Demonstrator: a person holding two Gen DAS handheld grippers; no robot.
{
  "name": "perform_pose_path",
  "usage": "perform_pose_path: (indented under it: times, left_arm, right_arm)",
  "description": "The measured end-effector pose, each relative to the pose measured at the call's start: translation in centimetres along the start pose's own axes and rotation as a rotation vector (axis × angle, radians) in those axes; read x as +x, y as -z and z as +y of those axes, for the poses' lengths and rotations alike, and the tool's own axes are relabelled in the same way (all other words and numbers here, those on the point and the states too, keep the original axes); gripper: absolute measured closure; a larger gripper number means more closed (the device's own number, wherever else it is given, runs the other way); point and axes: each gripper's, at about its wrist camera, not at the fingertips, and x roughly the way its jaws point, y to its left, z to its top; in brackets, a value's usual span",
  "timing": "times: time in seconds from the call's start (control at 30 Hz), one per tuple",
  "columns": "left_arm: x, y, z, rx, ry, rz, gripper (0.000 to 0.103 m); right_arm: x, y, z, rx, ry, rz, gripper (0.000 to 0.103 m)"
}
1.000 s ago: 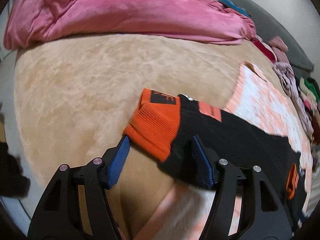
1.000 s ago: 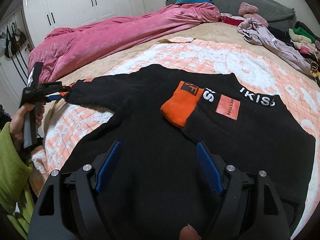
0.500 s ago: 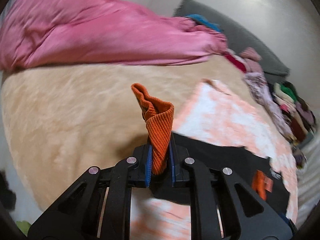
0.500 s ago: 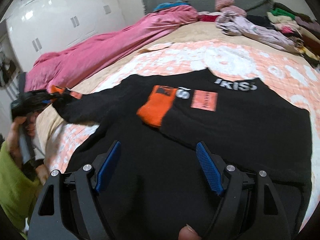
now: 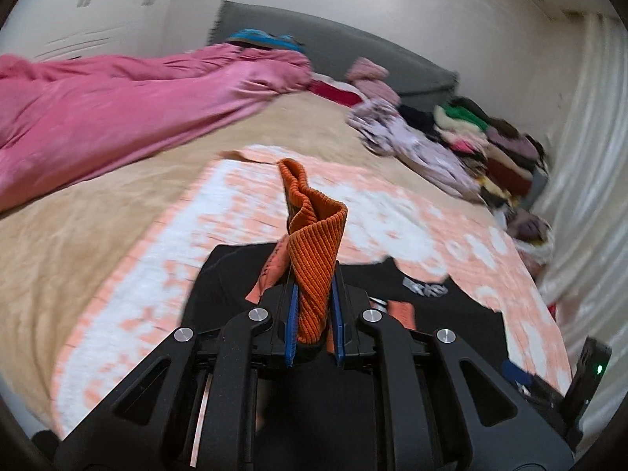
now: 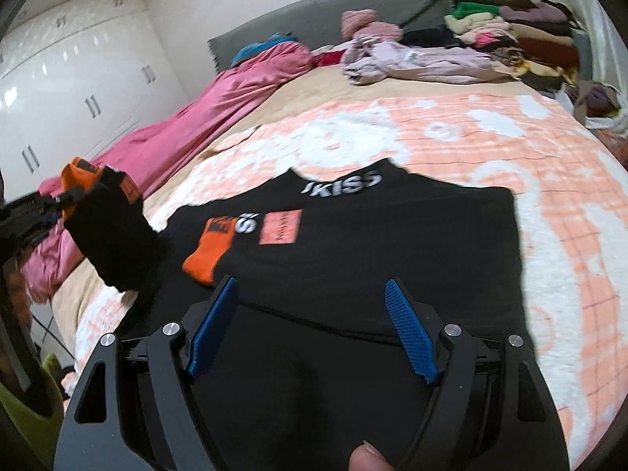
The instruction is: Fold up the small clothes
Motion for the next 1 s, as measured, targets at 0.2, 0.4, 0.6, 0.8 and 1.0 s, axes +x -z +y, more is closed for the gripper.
perform_pose_path:
  times: [0.2, 0.4, 0.6, 0.8, 1.0]
  left_arm:
    - [2.4, 2.5, -5.1, 0.094, 0.057, 0.069, 0.096]
    - [5.4, 5.7, -9.0, 0.187, 0.1, 0.16, 0.096]
    - [7.4, 8.4, -12.4, 0.261, 0.137, 0.22, 0.096]
    - [9.7, 11.3, -15.1, 0.355, 0.211, 0.308, 0.079]
    - [8.6, 13.0, -14.6, 0.401, 0.249, 0.325, 0.074]
  right_arm:
    - [-2.1, -0.5, -2.7, 0.041, 0.031, -0.056, 0.027]
    - [-3.7, -0.8, -5.1, 0.102, 0.054, -0.096, 0.027]
    - [-4.7, -1.0, -6.4, 0.139, 0.063, -0.125, 0.027]
    - [-5.2, -1.1, -7.2, 0.163, 0.075, -0.14, 0.027]
    - [-4.3, -0.8, -7.4, 0.166, 0.056, -0.11, 0.027]
